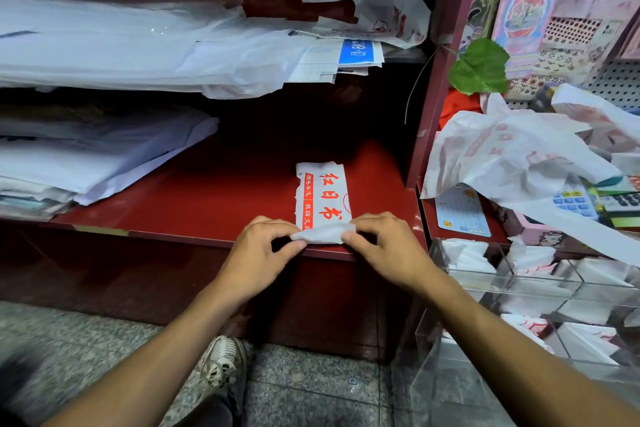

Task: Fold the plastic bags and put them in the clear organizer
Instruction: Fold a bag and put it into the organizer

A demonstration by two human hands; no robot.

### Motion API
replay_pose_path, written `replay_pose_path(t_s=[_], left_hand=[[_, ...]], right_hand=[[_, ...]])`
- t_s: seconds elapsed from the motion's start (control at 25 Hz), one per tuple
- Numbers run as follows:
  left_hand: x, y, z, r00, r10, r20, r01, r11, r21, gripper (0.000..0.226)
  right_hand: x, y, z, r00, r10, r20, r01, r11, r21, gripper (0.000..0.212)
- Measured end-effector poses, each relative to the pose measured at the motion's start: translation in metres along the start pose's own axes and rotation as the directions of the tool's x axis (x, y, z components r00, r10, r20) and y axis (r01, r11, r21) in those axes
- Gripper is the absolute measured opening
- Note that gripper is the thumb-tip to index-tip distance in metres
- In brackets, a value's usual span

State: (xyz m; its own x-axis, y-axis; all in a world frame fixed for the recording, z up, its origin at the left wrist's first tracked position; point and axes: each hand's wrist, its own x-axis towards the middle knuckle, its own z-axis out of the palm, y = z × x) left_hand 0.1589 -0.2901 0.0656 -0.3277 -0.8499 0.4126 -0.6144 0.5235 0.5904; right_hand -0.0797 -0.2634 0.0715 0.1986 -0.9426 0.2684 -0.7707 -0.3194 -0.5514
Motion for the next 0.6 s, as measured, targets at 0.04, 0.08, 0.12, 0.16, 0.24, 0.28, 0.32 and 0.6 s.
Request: replay_pose_path(t_s=[0.04,0.08,0.12,0.16,0.24,0.28,0.32,0.6], left_hand=[[0.0,0.001,0.0,1.0,-0.028,0.001,0.028,0.999,-0.037,0.005],[0.001,0.002,0.0,0.998,-0.068,0.003,0.068,0.994,-0.088,0.005],[0.002,0.002,0.0,0.993,-0.114,0.011,0.115,0.982,-0.147,0.01],[0.002,0.004,0.001,0.987,-0.157,0.021,0.158,0.966,-0.203,0.016],[0.004,0.007,0.002,0.974,-0.223,0.028,0.223,0.94,-0.259,0.021],[0.005,0.009,0.003,0.969,-0.244,0.027,0.242,0.93,-0.276,0.016],[0.006,0.011,0.003,0.964,-0.265,0.019,0.259,0.923,-0.283,0.009],[0.012,0.019,0.008,0.935,-0.346,-0.08,0.315,0.912,-0.263,0.005]], right_hand=[[0.002,0.0,0.001,0.999,0.034,-0.02,-0.033,0.997,0.073,0.029],[0.003,0.0,0.002,0.997,0.068,-0.039,-0.063,0.989,0.136,0.031],[0.004,-0.002,0.001,0.993,0.101,-0.055,-0.089,0.977,0.191,0.031],[0.005,-0.003,0.001,0.989,0.136,-0.062,-0.117,0.962,0.246,0.032],[0.007,-0.005,0.001,0.979,0.198,-0.045,-0.174,0.933,0.315,0.034],[0.008,-0.007,0.002,0.975,0.217,-0.048,-0.191,0.931,0.311,0.03],[0.01,-0.008,0.004,0.971,0.228,-0.07,-0.198,0.934,0.296,0.021],[0.017,-0.015,-0.001,0.939,0.341,0.037,-0.33,0.869,0.369,0.049]])
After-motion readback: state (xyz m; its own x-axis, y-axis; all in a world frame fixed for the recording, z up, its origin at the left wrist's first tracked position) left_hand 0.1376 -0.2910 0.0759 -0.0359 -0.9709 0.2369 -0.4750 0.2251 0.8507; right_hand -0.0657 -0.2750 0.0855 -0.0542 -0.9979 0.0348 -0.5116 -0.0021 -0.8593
